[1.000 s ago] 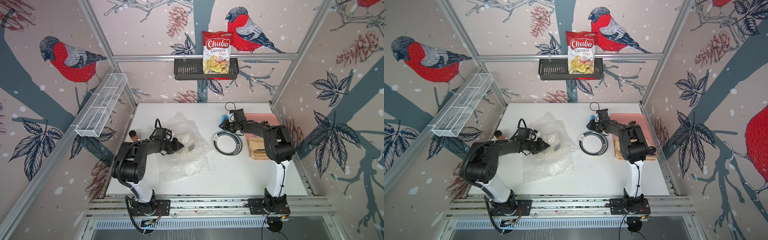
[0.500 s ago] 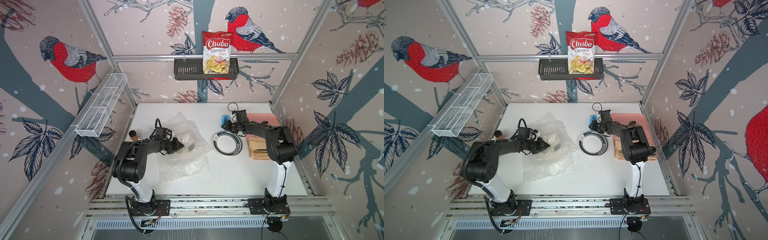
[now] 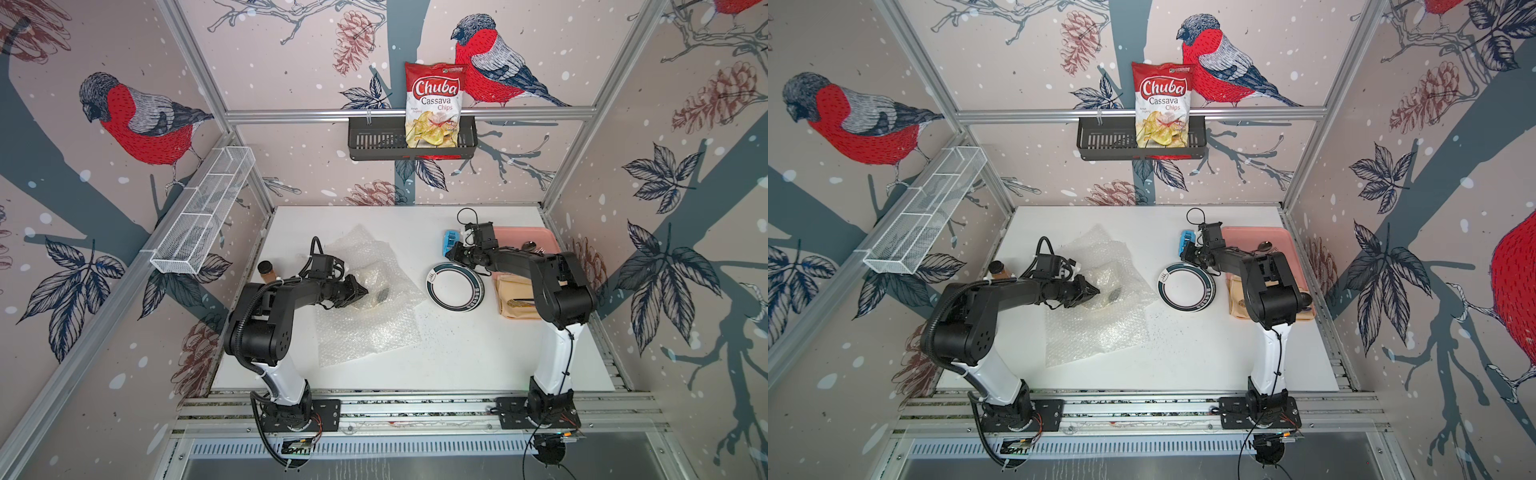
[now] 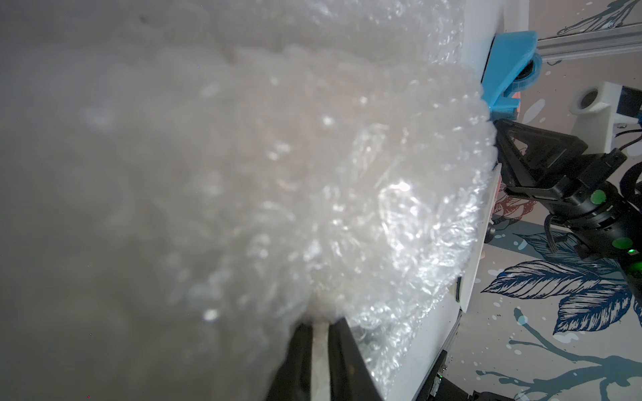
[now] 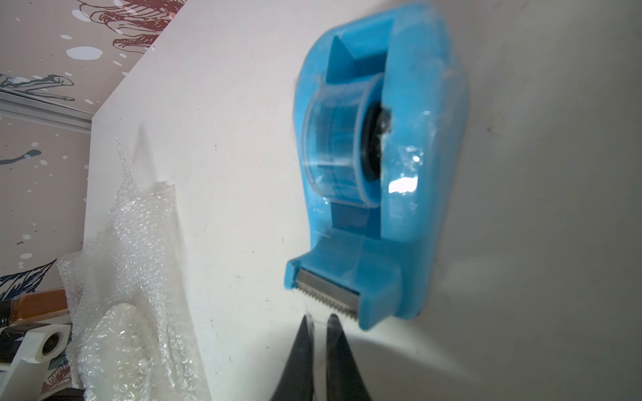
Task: Wrap dinner plates in bubble wrap
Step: Pull the tape from the tape cutter.
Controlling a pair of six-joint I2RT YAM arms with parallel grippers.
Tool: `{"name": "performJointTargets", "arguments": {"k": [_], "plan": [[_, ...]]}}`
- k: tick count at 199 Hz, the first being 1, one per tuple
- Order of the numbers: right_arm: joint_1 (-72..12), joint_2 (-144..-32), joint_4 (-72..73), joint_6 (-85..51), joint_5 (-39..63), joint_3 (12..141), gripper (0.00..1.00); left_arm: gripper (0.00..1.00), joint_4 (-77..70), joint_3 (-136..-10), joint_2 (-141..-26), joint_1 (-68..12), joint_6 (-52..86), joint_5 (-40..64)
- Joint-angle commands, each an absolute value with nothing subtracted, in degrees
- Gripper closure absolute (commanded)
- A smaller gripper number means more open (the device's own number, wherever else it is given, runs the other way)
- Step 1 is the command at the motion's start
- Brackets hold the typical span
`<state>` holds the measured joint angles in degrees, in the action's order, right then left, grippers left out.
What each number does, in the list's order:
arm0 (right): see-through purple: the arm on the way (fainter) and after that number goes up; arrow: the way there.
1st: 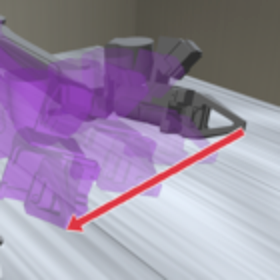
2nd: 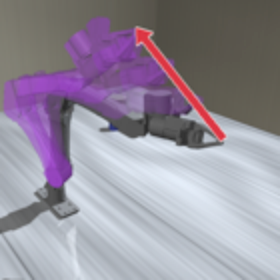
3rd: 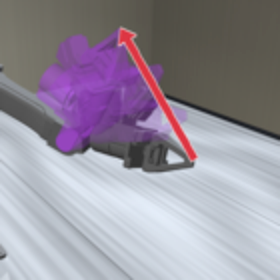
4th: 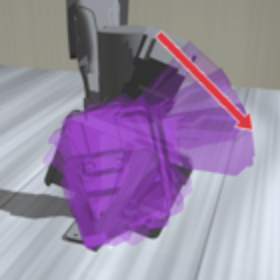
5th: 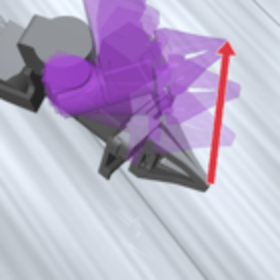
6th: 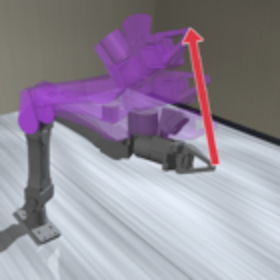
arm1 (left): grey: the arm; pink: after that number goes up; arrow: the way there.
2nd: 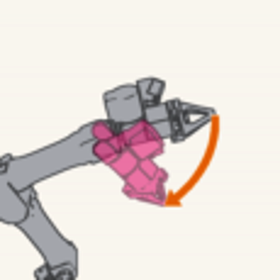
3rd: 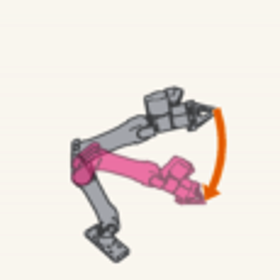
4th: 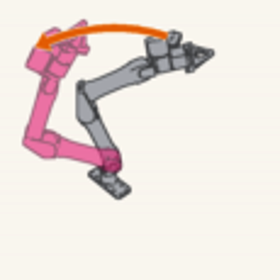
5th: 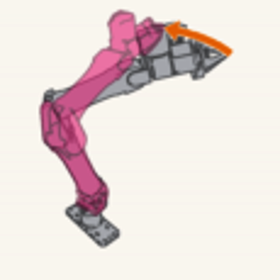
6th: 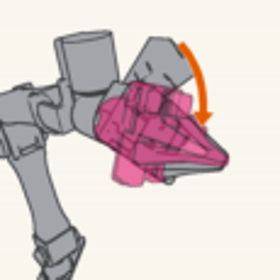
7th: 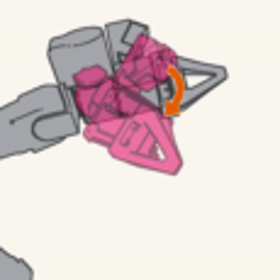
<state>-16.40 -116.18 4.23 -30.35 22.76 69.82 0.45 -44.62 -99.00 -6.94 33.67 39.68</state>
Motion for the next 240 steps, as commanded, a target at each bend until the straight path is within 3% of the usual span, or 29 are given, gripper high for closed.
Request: {"name": "performJointTargets", "arguments": {"k": [1,70,240], "plan": [[-16.27,-114.87,5.27,-31.08,23.80,69.52,0.91,0.86,5.21,-44.41,-99.55,-6.95,32.61,34.45],[-16.24,-113.31,3.22,-32.06,25.40,70.22,1.00,0.86,5.21,-44.36,-99.33,-6.99,32.36,34.55],[-20.54,-103.12,-0.97,-37.79,26.60,64.92,1.00,0.86,3.37,-43.15,-98.13,-6.87,32.22,36.82]]}}
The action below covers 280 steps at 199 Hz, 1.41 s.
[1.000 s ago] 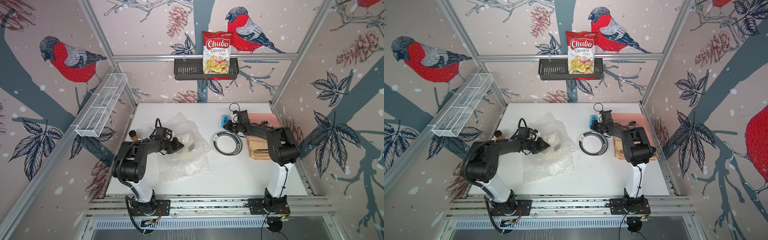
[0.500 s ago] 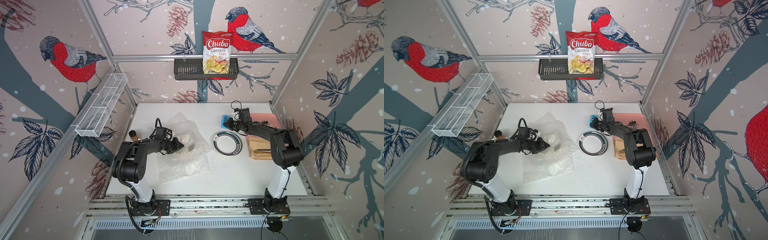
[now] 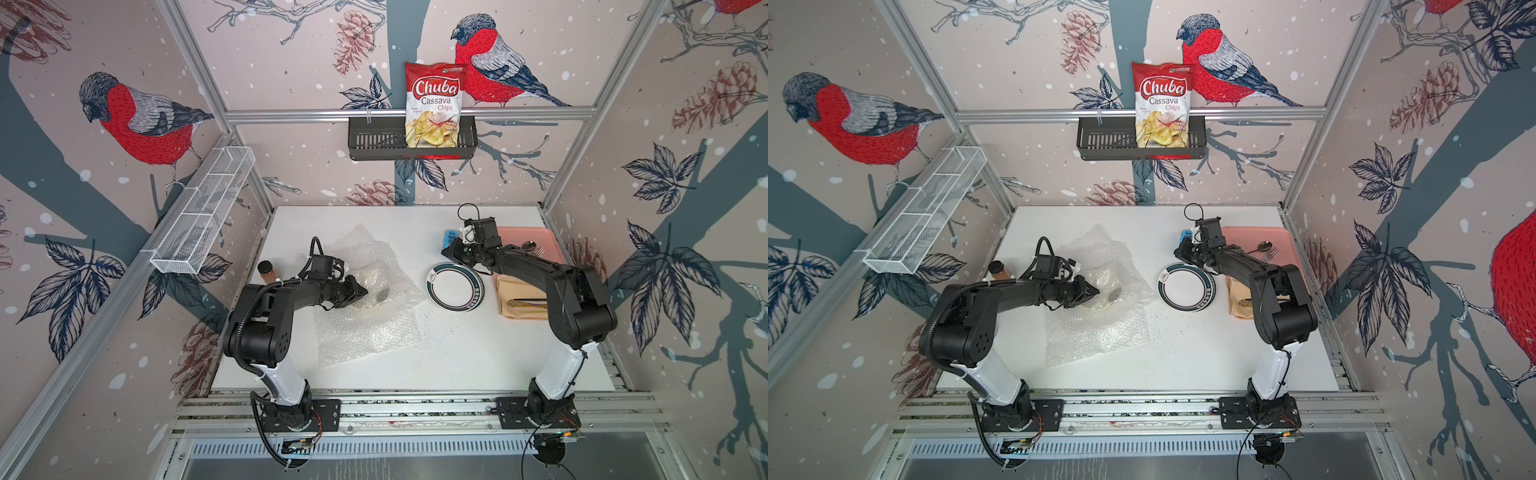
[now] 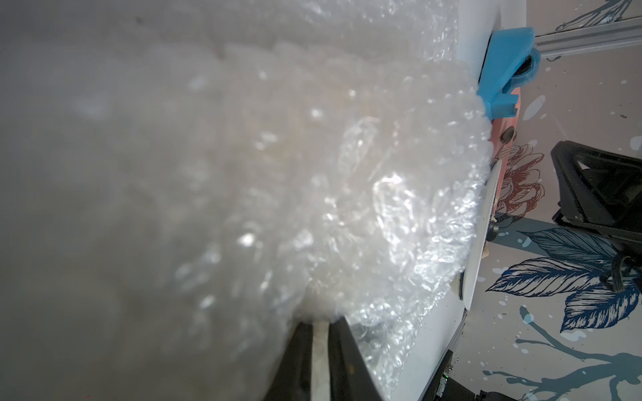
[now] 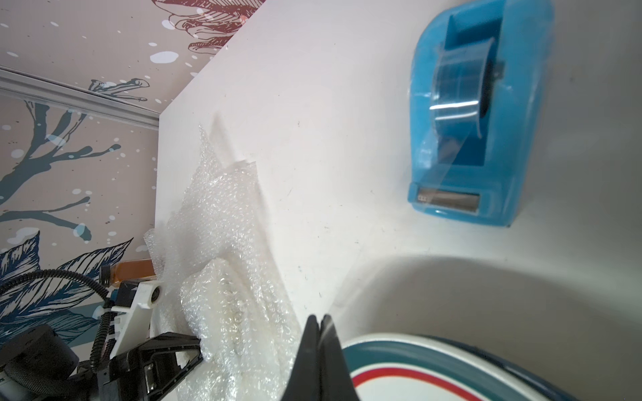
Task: Wrap dinner plates in bubble wrap
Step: Pull the tape from the tape cutter, then tear off the tape using the Tape Cutter.
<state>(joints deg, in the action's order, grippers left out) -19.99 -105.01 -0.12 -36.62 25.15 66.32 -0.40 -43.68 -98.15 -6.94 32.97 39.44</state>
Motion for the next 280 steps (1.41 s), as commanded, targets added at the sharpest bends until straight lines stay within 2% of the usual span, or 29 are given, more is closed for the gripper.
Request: {"name": "performJointTargets", "arguments": {"k": [1,41,46,61,71,88,119,147,186,232,280], "plan": [[-20.55,-103.07,-0.97,-37.83,26.57,64.80,1.00,0.86,3.35,-43.15,-98.15,-6.86,32.24,36.82],[-20.66,-102.72,-0.02,-37.97,25.04,61.75,1.00,0.86,2.90,-43.09,-98.17,-6.94,32.26,37.19],[-20.50,-103.08,0.33,-37.89,24.96,61.34,0.95,0.86,2.86,-43.19,-98.23,-6.89,32.31,37.21],[-20.05,-103.31,0.62,-37.49,25.30,60.75,0.69,0.86,2.82,-43.17,-98.37,-6.89,32.30,37.27],[-19.73,-102.57,0.51,-36.52,25.41,60.33,0.61,0.86,2.90,-43.14,-98.48,-6.85,32.22,37.27],[-19.00,-100.02,0.49,-35.17,25.80,59.09,0.52,0.86,2.81,-43.12,-98.72,-6.87,32.22,37.10],[-17.05,-94.84,-1.99,-33.25,27.16,57.42,0.46,0.86,3.29,-43.60,-99.36,-6.86,32.03,37.00],[-15.62,-92.17,-6.66,-31.31,28.24,58.16,0.44,0.86,4.03,-44.21,-99.51,-6.77,31.79,36.77],[-14.17,-90.75,-12.66,-27.90,24.54,60.47,0.40,0.86,4.53,-44.36,-99.56,-6.49,31.89,36.48],[-11.37,-99.60,-3.41,-27.49,26.87,61.60,0.40,0.86,4.83,-44.91,-100.13,-6.45,31.90,36.48],[-10.55,-108.26,8.52,-32.48,33.14,63.60,0.50,0.86,5.49,-45.19,-100.03,-6.42,31.87,35.95]]}}
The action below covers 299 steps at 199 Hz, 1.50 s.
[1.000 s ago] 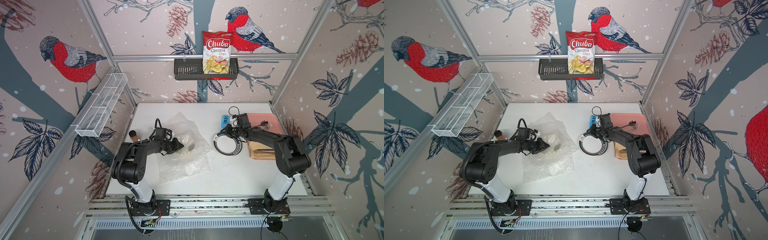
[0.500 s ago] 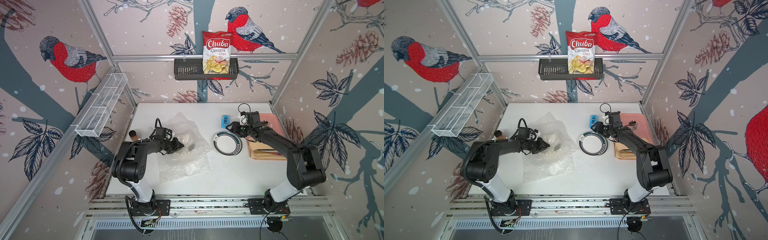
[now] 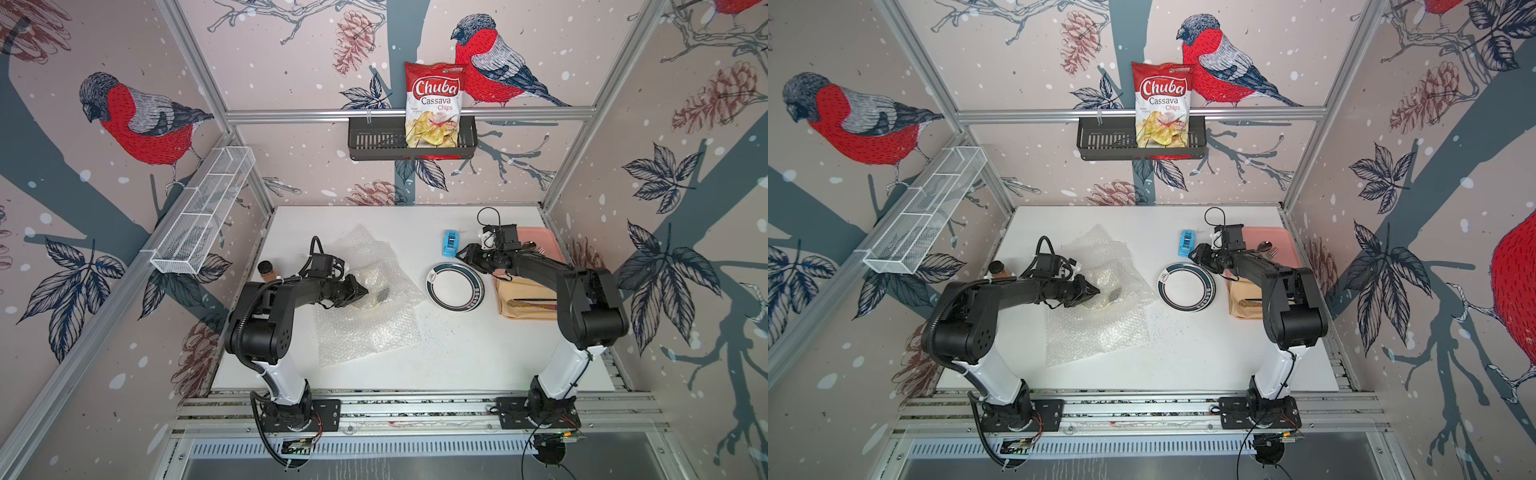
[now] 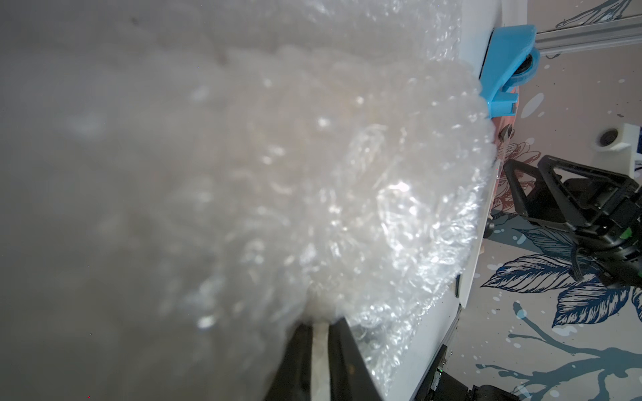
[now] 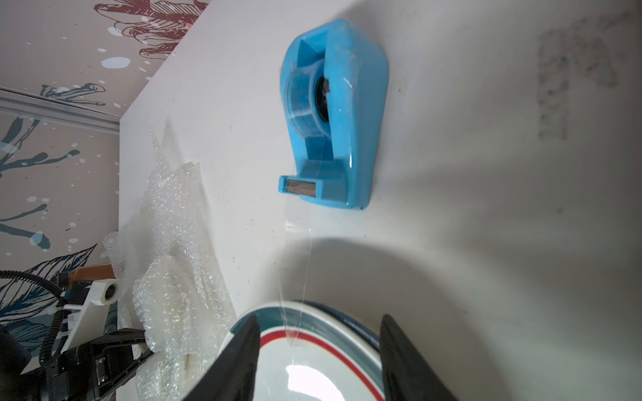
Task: Wrap dinner plates in bubble wrap
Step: Tear off the tape using the Tape Cutter.
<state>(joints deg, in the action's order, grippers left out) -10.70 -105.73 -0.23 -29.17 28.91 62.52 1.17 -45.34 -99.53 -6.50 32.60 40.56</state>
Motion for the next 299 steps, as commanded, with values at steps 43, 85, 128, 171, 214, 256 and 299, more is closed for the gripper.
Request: {"name": "performJointTargets", "arguments": {"k": [43,85,128,171,214,256,299], "plan": [[-10.63,-114.18,11.50,-35.05,35.39,66.60,0.52,0.86,5.79,-45.44,-100.60,-6.42,31.77,35.65],[-11.60,-115.83,12.37,-35.93,36.30,67.25,0.57,0.86,5.43,-45.57,-101.67,-6.33,31.82,35.71],[-11.95,-117.74,13.62,-37.17,36.56,67.68,0.70,0.86,5.75,-46.13,-102.05,-6.25,31.47,35.86],[-11.89,-117.60,13.32,-37.18,36.73,67.72,0.83,0.86,5.72,-45.88,-102.09,-5.79,31.45,35.85],[-12.23,-116.50,12.93,-37.49,37.25,67.78,0.92,0.86,5.54,-45.73,-102.13,-5.71,31.32,35.96],[-13.29,-115.66,11.04,-36.79,37.22,67.87,0.96,0.86,5.24,-45.33,-102.06,-5.45,31.25,36.04],[-13.54,-118.09,6.49,-35.98,34.06,69.18,0.97,0.86,5.19,-45.29,-102.10,-5.14,31.13,36.21]]}}
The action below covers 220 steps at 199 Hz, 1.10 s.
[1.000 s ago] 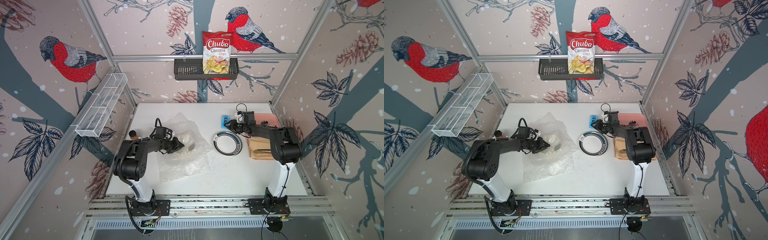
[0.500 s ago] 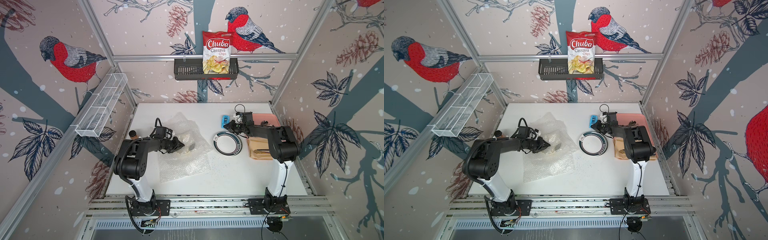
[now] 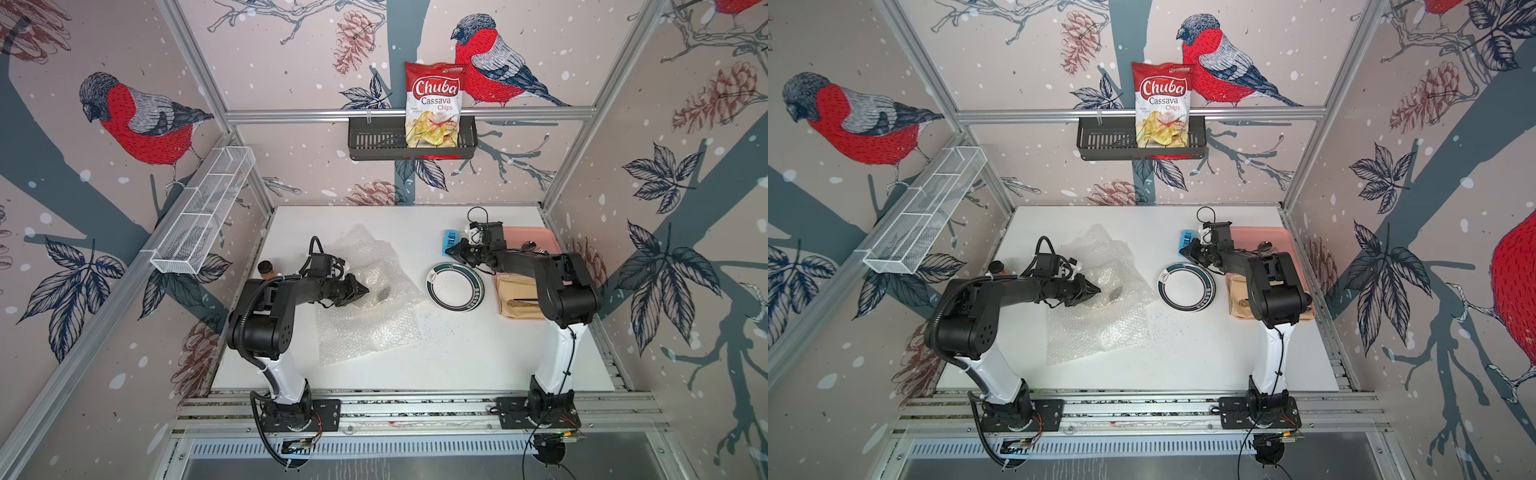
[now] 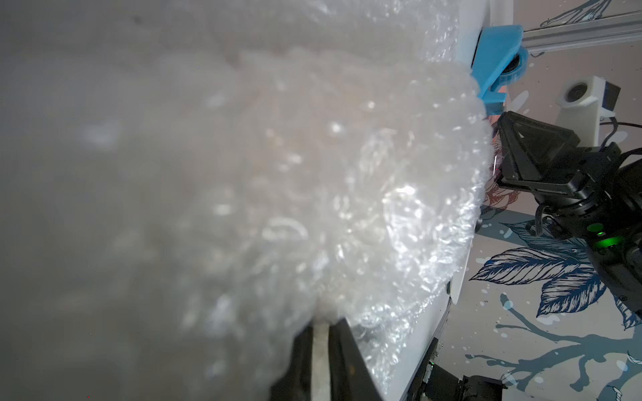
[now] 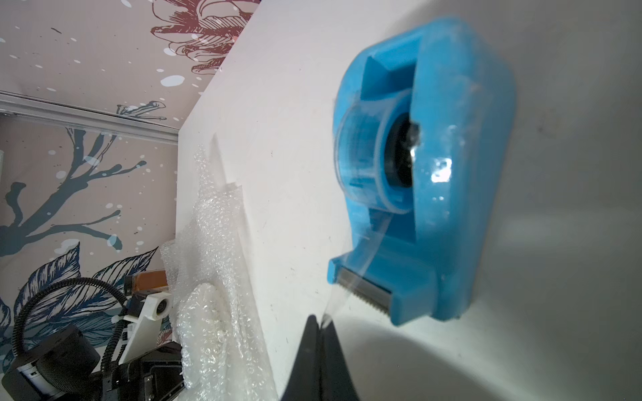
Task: Wrap dinner plates in bubble wrap
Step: Tear off the tape using the Tape Cutter.
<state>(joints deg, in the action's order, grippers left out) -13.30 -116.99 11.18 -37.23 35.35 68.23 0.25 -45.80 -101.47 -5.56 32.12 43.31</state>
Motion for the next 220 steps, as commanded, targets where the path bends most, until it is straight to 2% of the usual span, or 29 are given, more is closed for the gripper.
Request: {"name": "performJointTargets", "arguments": {"k": [1,84,125,155,188,220], "plan": [[-13.62,-118.15,6.19,-35.97,33.90,69.26,0.97,0.86,5.23,-45.28,-102.07,-5.12,31.17,36.21],[-14.50,-121.50,-10.74,-31.30,16.88,72.91,1.00,0.86,5.14,-45.57,-101.74,-4.89,31.30,36.50],[-14.28,-117.24,-9.35,-30.55,14.85,70.75,1.00,0.86,5.43,-45.67,-101.34,-4.72,31.13,36.31],[-13.90,-110.62,-4.60,-30.59,18.85,70.44,1.00,0.86,5.67,-45.37,-101.24,-4.70,30.96,36.13],[-14.45,-104.23,3.48,-32.44,28.09,69.95,1.00,0.86,5.30,-44.89,-100.68,-4.75,30.98,35.89],[-17.94,-104.13,-0.25,-29.30,36.77,75.50,1.00,0.86,5.18,-44.39,-99.94,-4.75,30.91,35.69]]}}
